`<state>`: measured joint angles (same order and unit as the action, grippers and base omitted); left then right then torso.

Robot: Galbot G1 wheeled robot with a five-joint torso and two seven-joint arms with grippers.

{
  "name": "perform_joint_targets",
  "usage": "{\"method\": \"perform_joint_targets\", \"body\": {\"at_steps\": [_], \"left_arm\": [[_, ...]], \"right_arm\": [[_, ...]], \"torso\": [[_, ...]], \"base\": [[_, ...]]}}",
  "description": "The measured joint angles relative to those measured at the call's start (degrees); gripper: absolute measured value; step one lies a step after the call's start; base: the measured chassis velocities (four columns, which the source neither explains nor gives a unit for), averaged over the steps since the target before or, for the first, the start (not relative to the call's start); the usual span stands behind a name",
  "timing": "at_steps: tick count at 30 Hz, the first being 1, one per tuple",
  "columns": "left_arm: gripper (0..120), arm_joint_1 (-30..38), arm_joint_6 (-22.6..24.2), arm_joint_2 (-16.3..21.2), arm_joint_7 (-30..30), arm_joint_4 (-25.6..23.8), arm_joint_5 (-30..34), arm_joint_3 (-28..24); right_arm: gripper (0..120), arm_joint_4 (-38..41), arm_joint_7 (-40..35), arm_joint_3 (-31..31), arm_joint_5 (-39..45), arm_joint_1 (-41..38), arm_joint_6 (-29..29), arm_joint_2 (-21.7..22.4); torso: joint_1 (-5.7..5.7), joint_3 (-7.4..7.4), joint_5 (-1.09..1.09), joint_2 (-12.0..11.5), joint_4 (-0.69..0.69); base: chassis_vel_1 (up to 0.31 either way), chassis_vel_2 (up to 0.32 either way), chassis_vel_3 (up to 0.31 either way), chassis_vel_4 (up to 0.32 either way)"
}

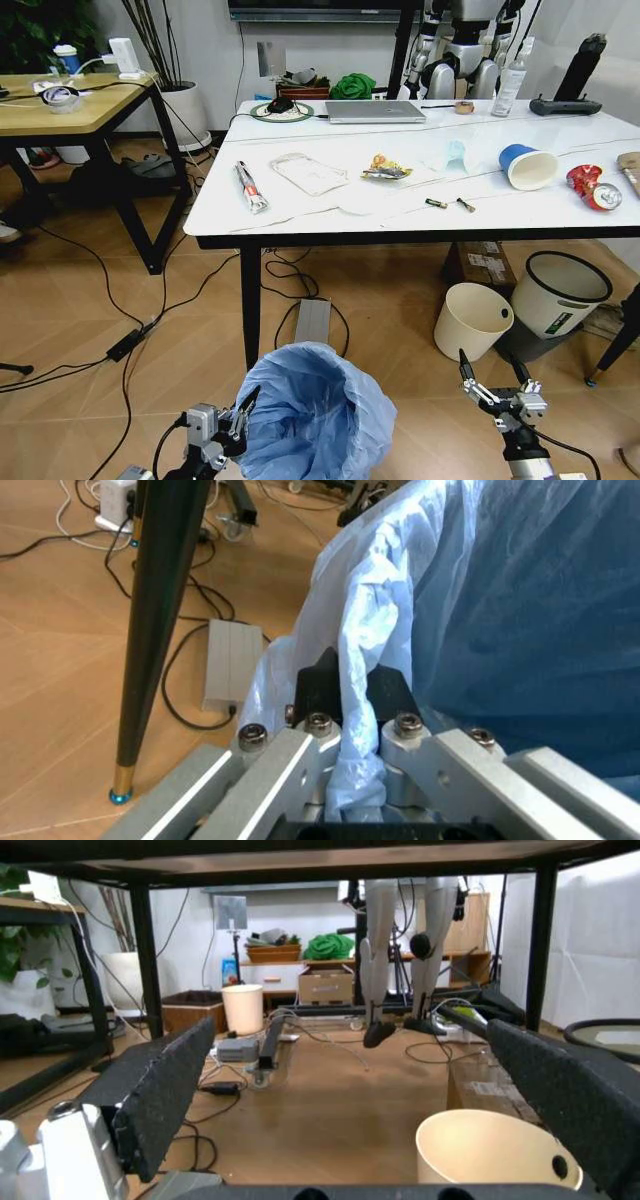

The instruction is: Pick up the trash bin and place the trash from the table into it.

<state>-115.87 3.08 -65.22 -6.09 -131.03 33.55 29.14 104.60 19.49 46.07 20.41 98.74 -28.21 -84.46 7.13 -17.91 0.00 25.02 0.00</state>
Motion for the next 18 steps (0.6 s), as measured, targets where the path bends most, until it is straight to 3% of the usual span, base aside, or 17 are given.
{"method": "perform_joint_targets", "body": {"at_steps": [18], "left_arm": [[0, -1.35, 0.26, -0.82, 0.34, -1.25, -0.12, 0.07]], "right_arm": [[100, 0.18, -0.02, -0.18, 0.11, -0.43, -0.04, -0.05]], "torso": [[1.82, -2.94, 0.00, 4.79, 0.00]], "base": [[0.000, 0.000, 0.000, 0.000]]}}
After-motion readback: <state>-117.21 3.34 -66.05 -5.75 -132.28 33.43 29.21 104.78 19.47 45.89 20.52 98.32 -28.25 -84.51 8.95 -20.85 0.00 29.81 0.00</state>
